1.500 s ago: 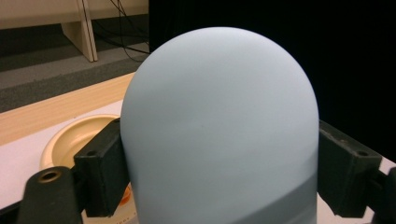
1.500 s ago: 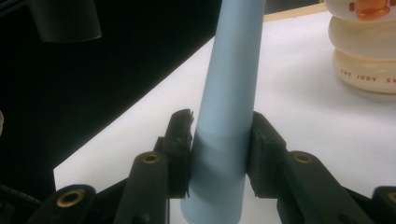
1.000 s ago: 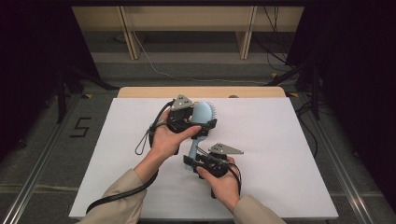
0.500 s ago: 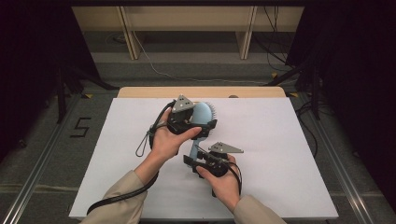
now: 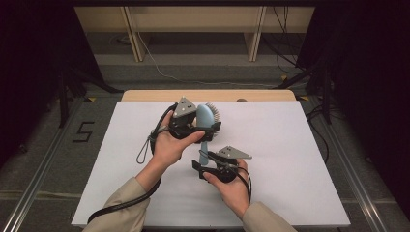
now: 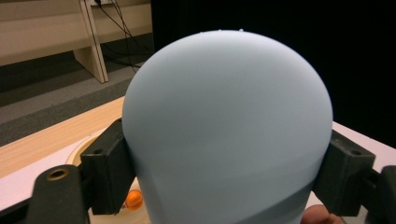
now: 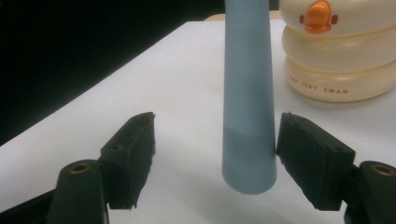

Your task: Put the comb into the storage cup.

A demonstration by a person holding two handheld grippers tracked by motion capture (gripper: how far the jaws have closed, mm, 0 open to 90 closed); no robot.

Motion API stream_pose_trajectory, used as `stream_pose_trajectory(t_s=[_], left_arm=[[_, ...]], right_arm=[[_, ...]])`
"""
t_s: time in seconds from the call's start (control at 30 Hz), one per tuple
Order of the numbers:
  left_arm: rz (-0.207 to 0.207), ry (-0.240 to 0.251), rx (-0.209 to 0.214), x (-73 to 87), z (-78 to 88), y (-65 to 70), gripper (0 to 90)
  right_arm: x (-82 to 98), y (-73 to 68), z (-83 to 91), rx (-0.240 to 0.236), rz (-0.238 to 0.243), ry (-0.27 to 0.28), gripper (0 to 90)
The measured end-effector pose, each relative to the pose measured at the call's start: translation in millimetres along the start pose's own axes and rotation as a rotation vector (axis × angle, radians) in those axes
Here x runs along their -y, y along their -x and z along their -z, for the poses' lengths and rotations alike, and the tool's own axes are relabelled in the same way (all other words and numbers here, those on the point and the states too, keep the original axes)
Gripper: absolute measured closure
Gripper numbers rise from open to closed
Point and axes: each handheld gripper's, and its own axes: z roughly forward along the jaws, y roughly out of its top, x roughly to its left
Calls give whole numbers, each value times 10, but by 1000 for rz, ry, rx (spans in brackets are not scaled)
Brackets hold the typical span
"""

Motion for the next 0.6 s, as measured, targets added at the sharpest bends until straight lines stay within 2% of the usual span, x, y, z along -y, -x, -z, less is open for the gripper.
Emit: stream_pose_trajectory(t_s=[0.17, 0.47, 0.6], left_arm=[[-12, 9, -8, -10, 13, -4, 195], [-31, 25, -57, -16, 34, -38, 195], [-36, 35, -74, -22, 48, -61, 195]], right_arm=[[-8, 5, 6, 22, 23, 2, 217], [-48, 12, 45, 65, 69, 12, 163], [-71, -2, 65, 81, 116, 15, 159]])
